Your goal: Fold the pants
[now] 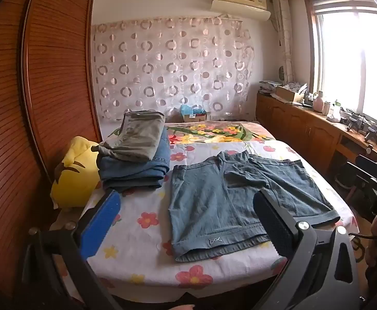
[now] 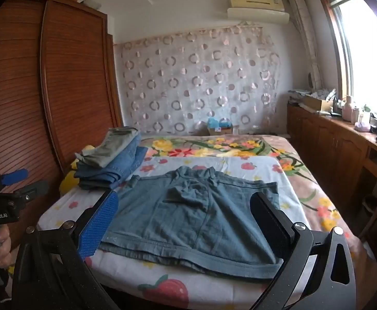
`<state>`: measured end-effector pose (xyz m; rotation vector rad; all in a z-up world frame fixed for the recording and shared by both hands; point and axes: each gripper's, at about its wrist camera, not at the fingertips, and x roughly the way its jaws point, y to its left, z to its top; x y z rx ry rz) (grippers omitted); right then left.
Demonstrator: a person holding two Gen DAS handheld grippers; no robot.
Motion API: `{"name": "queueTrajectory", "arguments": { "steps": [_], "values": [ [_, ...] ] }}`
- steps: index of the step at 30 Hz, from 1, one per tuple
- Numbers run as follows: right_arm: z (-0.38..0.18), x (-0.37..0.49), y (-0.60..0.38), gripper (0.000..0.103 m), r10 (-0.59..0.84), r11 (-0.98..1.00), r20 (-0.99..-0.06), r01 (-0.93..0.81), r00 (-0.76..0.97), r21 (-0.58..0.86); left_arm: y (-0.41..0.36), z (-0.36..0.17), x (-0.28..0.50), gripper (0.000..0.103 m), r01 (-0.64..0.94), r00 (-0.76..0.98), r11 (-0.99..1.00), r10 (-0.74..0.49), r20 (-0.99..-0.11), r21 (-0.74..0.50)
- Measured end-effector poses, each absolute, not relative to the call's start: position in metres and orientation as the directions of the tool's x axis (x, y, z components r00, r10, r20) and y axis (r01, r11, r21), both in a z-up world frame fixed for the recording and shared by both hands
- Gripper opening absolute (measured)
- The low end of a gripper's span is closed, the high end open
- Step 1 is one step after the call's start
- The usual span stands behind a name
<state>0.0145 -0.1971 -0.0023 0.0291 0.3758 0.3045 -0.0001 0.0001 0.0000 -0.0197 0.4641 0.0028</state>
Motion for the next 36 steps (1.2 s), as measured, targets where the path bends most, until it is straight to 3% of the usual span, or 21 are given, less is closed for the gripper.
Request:
{"name": "queueTrajectory", "arguments": {
  "steps": [36],
  "values": [
    [-0.0063,0.0155,-0.1960,0.103,0.296,0.955,-0.376,-0.284,0.878,0.089,-0.0001,0.0002,-0.0001,0.103,-0.008,0.897,1.000,0.006,-0.442,-0.004]
  ]
}}
